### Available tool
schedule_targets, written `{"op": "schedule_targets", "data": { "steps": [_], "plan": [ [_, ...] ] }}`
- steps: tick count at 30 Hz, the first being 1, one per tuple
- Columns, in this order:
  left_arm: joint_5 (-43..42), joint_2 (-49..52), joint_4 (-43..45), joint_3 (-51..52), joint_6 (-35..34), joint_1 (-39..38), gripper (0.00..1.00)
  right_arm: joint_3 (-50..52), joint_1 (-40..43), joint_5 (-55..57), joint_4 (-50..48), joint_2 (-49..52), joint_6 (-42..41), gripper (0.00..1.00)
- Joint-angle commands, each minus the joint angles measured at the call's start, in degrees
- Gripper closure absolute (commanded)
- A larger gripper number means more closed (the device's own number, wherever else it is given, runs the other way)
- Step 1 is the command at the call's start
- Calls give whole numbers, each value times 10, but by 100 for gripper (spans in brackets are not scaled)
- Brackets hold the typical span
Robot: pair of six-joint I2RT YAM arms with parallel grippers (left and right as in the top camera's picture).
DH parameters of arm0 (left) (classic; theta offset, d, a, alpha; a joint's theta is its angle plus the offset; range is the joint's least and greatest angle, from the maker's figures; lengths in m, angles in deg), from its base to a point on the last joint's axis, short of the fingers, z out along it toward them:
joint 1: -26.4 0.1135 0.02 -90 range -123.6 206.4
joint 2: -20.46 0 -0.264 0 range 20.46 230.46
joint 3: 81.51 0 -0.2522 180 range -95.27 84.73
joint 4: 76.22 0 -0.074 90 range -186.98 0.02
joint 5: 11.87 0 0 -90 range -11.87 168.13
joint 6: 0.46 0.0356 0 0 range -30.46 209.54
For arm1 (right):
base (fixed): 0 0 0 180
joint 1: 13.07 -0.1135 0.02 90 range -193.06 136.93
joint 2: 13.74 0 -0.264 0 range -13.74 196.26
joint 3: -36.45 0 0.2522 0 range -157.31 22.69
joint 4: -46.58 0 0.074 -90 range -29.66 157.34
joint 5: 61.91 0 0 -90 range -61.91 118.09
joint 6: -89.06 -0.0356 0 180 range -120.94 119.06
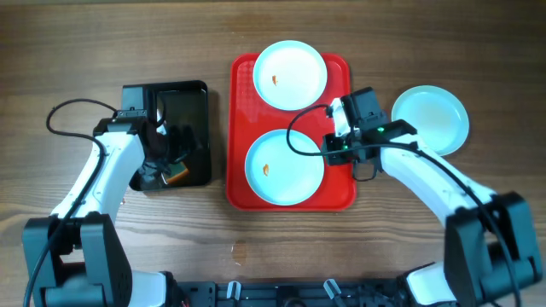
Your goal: Clean dirty plates on tray and stack at the side
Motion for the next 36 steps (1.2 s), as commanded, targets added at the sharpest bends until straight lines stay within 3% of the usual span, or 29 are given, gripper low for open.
{"op": "schedule_targets", "data": {
  "steps": [1,4,9,13,17,22,28,31,36],
  "plan": [
    [-52,0,-28,-1,-14,3,4,0,-8,-53,-4,51,24,71],
    [-52,-11,-55,-22,-14,11,20,0,-11,-12,-3,78,-22,83],
    [-14,-68,-70,-42,-14,18,18,0,-11,50,0,72,-100,96],
    [67,-73,-65,-40,-14,13,27,0,-11,63,4,60,-158,96],
    [100,-54,-24,-14,-14,8,34,0,-11,62,3,49,-156,96],
    [138,-8,39,36,-14,7,53,0,-11,62,5,47,-153,96],
    [128,49,87,64,-14,6,67,0,-11,62,5,47,-155,96],
    [124,63,90,63,-12,6,96,0,-11,61,5,47,-155,96],
    [31,28,51,14,49,6,96,0,-11,62,5,47,-154,96]
  ]
}}
